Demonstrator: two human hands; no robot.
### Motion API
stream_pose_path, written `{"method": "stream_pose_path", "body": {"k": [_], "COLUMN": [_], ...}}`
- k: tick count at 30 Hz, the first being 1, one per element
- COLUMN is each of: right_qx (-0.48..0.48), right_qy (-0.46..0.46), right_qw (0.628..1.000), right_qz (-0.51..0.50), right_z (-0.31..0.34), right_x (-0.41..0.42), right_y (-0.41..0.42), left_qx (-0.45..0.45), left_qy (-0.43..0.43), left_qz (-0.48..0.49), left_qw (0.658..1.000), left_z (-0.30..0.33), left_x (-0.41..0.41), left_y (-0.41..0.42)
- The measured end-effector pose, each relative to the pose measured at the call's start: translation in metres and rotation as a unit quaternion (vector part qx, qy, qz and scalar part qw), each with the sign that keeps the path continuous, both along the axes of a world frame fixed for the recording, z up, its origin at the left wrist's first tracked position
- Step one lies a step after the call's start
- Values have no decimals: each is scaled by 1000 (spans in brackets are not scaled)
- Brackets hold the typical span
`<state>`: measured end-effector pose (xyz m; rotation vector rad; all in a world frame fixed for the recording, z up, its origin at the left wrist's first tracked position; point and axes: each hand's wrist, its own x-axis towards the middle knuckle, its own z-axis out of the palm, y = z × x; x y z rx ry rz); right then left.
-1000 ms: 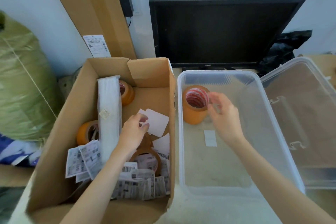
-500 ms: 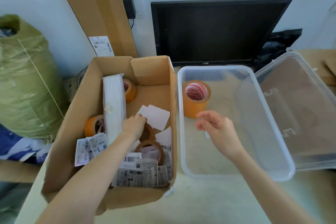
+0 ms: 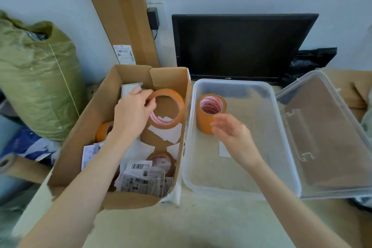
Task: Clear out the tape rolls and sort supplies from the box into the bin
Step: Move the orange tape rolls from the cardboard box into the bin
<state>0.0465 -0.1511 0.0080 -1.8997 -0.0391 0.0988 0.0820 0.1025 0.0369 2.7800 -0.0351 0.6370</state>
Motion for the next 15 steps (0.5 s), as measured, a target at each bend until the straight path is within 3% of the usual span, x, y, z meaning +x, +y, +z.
{"method": "stream_pose_path", "body": {"k": [3, 7, 12, 15], "right_qx": [69, 167, 253, 279], "right_qy": [16, 96, 139, 152], "right_qw": [997, 981, 956, 942], "right_qz": [28, 35, -56, -112], "right_z": [8, 19, 11, 1], "right_x": [-3, -13, -20, -24], "right_y": [8, 17, 17, 13], "left_qx": [-39, -112, -248, -230], "left_qy": [-23, 22, 118, 172], "left_qz": [-25, -105, -174, -146], "left_qw": [999, 988, 946, 947], "left_z": [25, 34, 22, -15], "left_x": [-17, -33, -32, -22], "left_y": [-27, -53, -49, -28]}}
